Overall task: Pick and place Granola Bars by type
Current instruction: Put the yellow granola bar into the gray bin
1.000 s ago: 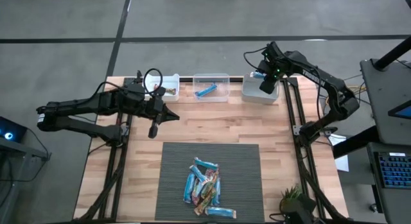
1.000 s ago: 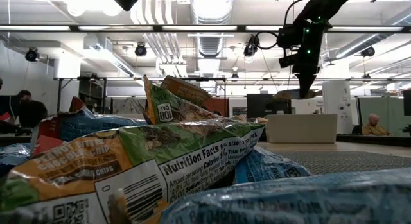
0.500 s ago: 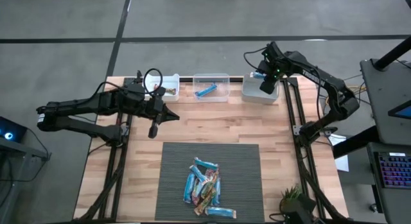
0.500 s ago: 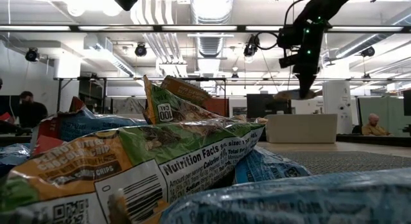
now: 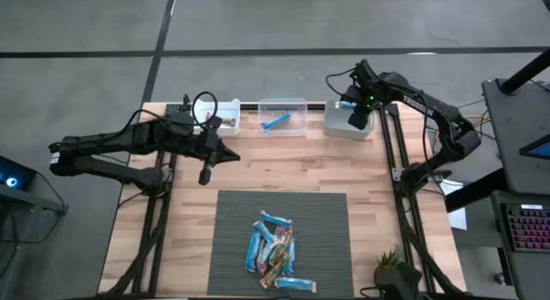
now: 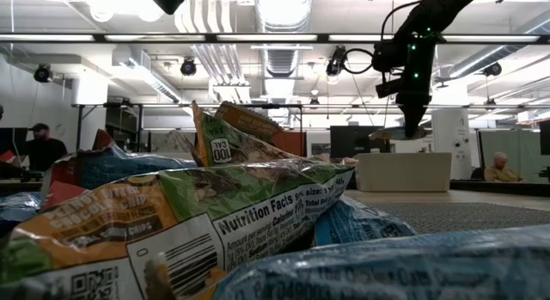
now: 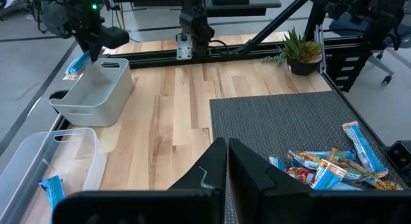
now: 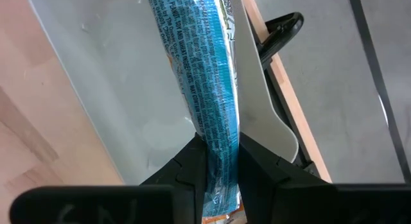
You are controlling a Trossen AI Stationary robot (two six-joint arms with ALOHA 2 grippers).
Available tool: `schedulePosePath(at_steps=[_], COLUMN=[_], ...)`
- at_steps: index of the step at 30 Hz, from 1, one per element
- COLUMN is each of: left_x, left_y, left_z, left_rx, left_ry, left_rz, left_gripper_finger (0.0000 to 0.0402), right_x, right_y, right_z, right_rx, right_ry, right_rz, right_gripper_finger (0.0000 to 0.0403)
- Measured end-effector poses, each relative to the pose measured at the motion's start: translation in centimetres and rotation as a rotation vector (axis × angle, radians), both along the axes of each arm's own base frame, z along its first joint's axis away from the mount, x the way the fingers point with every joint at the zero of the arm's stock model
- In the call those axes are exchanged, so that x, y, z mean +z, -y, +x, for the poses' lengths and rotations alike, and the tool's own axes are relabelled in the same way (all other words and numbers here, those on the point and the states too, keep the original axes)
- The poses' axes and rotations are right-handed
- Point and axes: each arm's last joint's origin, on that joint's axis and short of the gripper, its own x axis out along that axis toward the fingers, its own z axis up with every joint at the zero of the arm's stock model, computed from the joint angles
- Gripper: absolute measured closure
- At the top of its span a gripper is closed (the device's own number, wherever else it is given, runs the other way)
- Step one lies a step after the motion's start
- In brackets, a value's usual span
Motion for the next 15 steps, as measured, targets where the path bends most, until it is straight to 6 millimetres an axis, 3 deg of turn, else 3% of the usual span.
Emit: schedulePosePath(at_steps=[15], left_x=[0.0], left_y=[0.0], left_z=[0.0], left_rx=[0.005], left_ry=[-0.001], left_rz=[-0.013], left_gripper_finger=[0.0401], right_x=[-2.6], right_y=[-0.3], right_z=[-0.2], right_rx=[-0.019], right_ry=[0.003], right_rz=[0.006], right_gripper_finger=[0.0339])
